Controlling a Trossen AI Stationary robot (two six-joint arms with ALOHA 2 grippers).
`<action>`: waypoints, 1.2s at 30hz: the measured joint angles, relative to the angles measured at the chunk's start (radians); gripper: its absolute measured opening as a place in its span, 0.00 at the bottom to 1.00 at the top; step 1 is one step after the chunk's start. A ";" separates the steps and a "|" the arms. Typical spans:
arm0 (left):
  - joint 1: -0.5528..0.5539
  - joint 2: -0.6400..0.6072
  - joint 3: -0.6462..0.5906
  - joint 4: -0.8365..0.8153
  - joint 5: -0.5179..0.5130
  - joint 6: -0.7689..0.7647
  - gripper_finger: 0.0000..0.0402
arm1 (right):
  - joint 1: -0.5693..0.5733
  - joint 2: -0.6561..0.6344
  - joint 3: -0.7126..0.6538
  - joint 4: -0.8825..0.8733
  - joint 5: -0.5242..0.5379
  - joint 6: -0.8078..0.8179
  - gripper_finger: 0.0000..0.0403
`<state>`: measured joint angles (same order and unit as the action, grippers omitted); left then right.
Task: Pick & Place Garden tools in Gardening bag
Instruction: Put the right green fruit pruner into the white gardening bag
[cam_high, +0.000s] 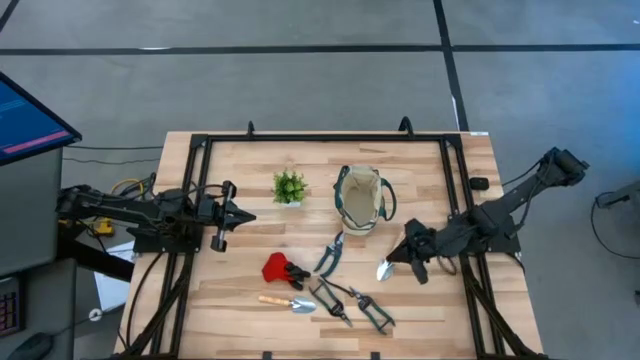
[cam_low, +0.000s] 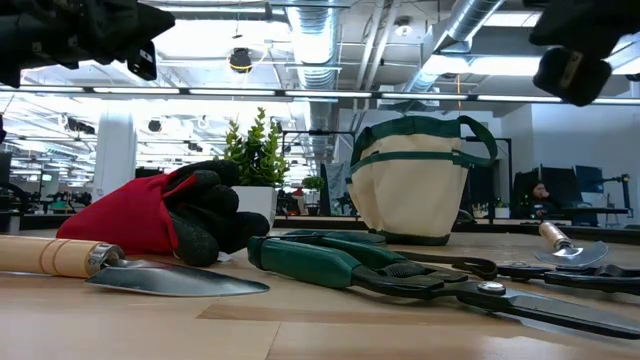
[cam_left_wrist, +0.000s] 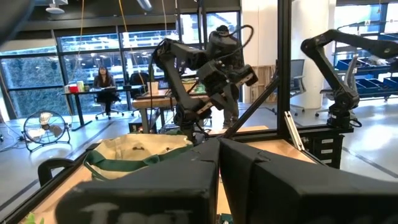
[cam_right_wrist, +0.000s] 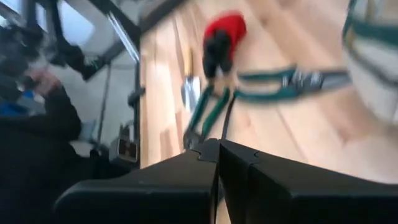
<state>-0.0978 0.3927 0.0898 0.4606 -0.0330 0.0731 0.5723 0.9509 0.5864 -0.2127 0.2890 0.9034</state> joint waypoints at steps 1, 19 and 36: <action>0.000 0.000 0.000 0.000 0.000 0.000 0.01 | 0.003 0.027 0.020 -0.019 -0.019 0.021 0.00; 0.000 0.002 0.000 -0.004 0.003 0.000 0.01 | 0.011 0.454 0.204 -0.071 -0.390 0.341 0.00; 0.000 0.043 0.000 -0.009 -0.001 -0.003 0.01 | -0.015 0.643 0.265 -0.034 -0.661 0.386 0.00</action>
<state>-0.0978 0.4360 0.0898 0.4519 -0.0344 0.0700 0.5575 1.5944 0.8509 -0.2465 -0.3716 1.2897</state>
